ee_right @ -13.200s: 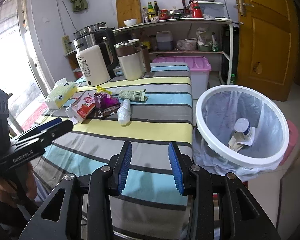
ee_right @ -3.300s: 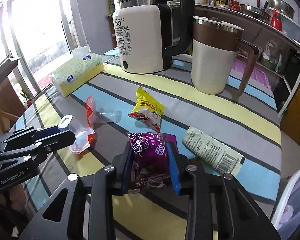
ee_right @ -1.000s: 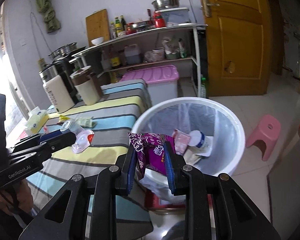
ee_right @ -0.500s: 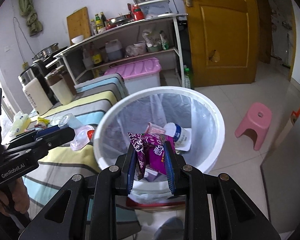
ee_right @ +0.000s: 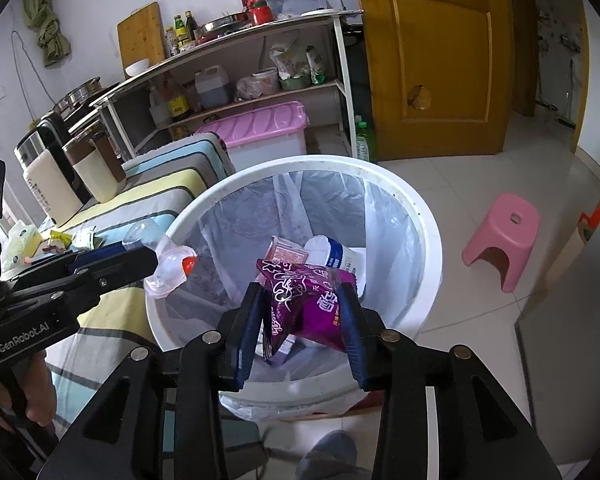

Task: Collect trash
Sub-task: 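Open both grippers to drop the cup and purple bag into the bin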

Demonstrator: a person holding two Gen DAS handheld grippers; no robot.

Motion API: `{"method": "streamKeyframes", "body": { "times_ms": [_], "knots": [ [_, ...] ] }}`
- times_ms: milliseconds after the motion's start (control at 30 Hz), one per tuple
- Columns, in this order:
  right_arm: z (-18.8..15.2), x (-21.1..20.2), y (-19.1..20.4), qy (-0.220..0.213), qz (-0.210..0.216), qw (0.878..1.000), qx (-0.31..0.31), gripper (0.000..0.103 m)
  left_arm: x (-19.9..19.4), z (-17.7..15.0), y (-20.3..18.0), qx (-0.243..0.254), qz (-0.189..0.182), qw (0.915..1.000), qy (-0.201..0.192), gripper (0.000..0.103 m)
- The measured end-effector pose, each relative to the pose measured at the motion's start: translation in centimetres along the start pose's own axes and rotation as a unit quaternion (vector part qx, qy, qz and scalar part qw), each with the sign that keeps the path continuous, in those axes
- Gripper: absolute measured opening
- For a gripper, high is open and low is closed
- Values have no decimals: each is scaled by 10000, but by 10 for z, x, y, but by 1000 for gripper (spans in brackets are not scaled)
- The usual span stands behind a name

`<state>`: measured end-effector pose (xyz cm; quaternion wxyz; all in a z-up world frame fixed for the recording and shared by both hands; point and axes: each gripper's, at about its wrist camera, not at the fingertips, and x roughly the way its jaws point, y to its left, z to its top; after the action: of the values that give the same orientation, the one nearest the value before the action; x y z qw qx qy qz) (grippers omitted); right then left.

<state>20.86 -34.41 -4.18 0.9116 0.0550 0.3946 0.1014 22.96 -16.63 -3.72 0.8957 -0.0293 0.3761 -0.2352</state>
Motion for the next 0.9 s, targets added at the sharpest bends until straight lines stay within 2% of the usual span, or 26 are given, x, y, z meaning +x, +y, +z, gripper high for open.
{"method": "streamKeyframes", "body": {
  "times_ms": [467, 633, 900],
  "knots": [
    [-2, -14, 6, -255, -45, 9996, -126, 43, -16, -5, 7, -152, -45, 9998, -125, 29],
    [-2, -20, 11, -377, -22, 9992, -161, 50, -28, -10, 10, -169, -22, 9997, -178, 29],
    [-1, -33, 21, -451, 42, 9987, -220, 50, -44, -15, 12, -201, 0, 9994, -278, 29]
  ]
}}
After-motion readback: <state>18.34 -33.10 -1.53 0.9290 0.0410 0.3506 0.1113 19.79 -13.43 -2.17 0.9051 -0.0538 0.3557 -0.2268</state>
